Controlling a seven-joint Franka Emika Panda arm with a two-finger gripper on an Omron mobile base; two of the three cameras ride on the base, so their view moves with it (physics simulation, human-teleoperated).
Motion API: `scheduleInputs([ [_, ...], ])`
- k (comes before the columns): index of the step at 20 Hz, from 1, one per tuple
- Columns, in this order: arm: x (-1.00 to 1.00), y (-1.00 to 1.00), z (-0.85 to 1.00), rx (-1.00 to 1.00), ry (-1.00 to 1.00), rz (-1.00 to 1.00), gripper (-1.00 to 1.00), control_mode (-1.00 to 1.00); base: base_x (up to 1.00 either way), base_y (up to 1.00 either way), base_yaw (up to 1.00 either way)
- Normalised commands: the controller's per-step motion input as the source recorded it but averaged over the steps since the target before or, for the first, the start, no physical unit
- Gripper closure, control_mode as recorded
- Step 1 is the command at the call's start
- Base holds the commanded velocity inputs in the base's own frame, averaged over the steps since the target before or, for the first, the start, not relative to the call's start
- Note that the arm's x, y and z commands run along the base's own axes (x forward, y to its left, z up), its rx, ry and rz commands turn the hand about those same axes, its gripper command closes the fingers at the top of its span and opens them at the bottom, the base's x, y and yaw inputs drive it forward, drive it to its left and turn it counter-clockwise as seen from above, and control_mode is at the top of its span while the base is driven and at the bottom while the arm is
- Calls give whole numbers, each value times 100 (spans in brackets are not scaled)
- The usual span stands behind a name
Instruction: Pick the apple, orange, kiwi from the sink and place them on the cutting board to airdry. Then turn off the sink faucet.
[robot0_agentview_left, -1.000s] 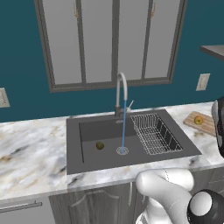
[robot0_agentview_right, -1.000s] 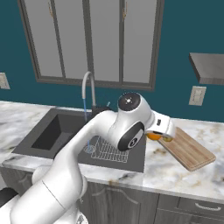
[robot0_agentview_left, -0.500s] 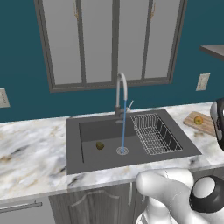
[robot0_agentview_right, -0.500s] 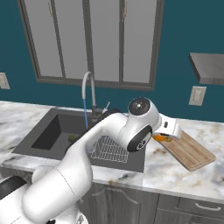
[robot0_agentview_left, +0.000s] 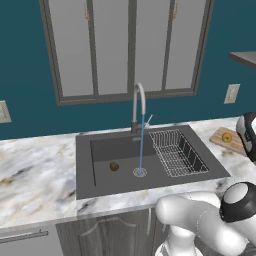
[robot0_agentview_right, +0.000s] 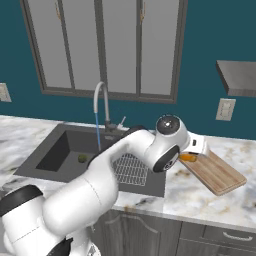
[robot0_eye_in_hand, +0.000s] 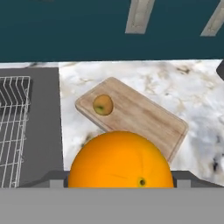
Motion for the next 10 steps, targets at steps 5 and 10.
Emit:
scheduleInputs([
  [5,31,-25,-29,0,1,6,100,-100,0,0,0],
  [10,37,-24,-28,0,3,6,100,-100,0,0,0],
])
